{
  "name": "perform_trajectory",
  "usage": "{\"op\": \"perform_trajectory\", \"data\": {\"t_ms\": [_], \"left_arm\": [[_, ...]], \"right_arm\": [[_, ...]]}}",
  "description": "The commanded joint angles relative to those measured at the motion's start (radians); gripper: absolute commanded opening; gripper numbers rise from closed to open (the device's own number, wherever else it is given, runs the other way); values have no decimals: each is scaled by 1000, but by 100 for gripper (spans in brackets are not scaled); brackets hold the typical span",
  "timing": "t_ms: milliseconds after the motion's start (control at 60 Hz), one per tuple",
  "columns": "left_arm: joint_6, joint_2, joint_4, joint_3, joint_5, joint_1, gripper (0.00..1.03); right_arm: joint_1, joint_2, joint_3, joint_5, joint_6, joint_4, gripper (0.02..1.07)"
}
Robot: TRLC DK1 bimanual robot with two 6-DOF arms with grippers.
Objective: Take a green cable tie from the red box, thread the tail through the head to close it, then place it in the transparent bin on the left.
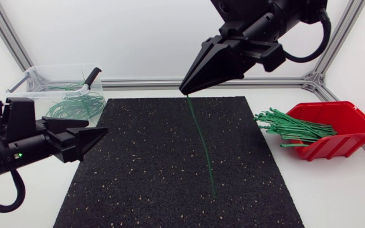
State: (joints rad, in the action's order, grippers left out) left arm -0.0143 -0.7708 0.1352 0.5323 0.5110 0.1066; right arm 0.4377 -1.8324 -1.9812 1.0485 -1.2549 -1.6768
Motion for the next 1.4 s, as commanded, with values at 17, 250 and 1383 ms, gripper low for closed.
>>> {"op": "perform_trajectory", "data": {"t_ms": [17, 250, 1383], "left_arm": [[37, -61, -45, 32, 17, -7, 92], [135, -154, -101, 47, 38, 11, 91], [474, -504, -253, 218, 653, 31, 92]], "right_arm": [[10, -36, -16, -25, -23, -12, 9], [16, -74, -7, -87, -15, 81, 9], [133, -294, -249, -30, -92, -15, 9]]}}
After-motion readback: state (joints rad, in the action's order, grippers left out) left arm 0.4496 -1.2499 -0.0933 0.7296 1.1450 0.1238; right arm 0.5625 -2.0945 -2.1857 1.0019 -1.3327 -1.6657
